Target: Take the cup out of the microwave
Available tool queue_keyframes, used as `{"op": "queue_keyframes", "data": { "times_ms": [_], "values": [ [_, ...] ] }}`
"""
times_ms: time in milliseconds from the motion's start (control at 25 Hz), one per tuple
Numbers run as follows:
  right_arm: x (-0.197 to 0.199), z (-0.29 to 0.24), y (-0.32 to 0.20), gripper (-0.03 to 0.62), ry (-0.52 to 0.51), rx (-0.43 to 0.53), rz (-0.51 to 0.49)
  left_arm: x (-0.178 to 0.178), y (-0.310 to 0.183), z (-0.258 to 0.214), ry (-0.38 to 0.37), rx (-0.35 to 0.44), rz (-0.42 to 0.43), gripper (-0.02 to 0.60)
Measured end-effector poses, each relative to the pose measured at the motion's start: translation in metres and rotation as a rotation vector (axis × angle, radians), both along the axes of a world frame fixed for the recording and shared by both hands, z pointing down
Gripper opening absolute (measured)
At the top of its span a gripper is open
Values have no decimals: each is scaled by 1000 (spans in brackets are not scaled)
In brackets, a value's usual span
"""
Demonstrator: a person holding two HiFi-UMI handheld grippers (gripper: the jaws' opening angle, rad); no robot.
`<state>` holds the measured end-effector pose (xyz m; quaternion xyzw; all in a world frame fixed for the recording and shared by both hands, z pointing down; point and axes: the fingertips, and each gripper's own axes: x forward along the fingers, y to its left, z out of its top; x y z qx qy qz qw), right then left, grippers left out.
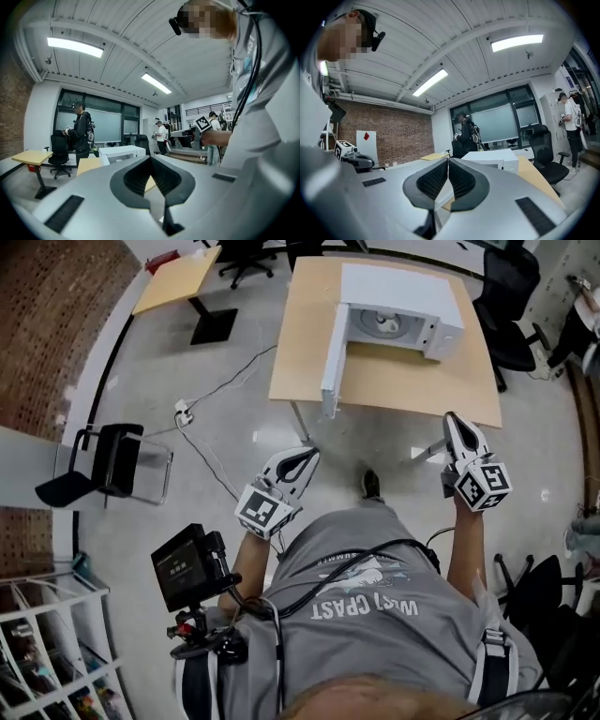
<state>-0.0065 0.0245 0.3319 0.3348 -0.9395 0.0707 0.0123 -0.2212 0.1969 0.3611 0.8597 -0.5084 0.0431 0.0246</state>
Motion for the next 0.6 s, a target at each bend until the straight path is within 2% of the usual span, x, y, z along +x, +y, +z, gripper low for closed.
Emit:
{"op": "queue_keyframes", "data": {
  "times_ms": [120, 360, 600],
  "values": [
    [-7, 3, -49, 12, -23, 14, -11, 0, -42, -2, -15, 9, -13, 43],
    [-29, 27, -125, 12, -31, -34, -93, 5, -107, 11, -42, -28, -61, 43],
    [-54, 44, -192, 12, -14, -63, -134, 9, -183, 8, -56, -17, -37, 43]
  ]
}}
